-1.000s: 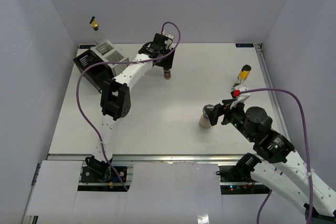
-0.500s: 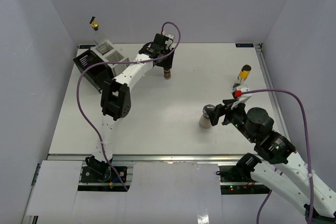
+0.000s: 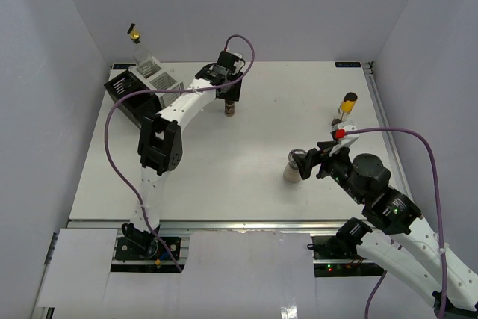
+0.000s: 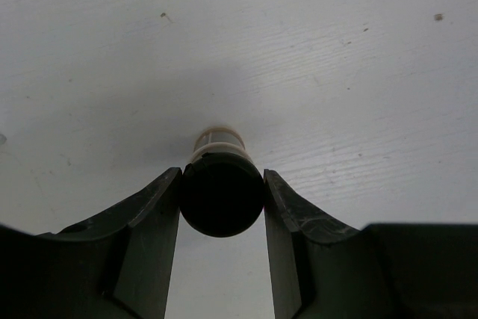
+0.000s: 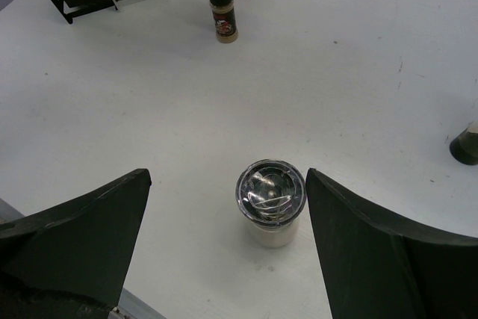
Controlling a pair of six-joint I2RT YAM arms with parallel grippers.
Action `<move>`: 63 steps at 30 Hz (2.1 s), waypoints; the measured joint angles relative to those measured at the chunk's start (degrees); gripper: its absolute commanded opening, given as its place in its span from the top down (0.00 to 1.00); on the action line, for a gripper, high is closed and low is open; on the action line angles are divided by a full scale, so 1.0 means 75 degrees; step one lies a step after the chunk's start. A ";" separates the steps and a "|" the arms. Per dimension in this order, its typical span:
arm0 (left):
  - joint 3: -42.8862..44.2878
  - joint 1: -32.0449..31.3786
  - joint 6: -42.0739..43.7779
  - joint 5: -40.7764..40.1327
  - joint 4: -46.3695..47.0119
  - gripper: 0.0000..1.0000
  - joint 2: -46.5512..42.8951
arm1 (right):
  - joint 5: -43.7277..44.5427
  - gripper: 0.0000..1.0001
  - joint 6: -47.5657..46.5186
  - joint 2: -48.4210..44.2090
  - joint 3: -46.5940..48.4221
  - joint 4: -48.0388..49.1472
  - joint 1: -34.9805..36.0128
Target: Organize the condiment bottles
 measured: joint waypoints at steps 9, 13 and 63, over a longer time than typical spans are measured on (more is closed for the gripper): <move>-0.0310 0.0054 -0.0165 -0.0761 -0.0497 1.00 -0.0618 | 0.0000 0.09 0.0000 -0.0050 0.0000 -0.0003 0.0003; -0.0160 0.0238 -0.0266 -0.0936 -0.0740 1.00 -0.1143 | -0.0003 0.09 0.0000 -0.0082 0.0000 -0.0003 0.0003; 0.0015 0.4800 -0.0936 -0.2446 0.0604 1.00 -0.1909 | 0.0032 0.09 -0.0003 -0.0427 -0.0096 -0.0062 0.0117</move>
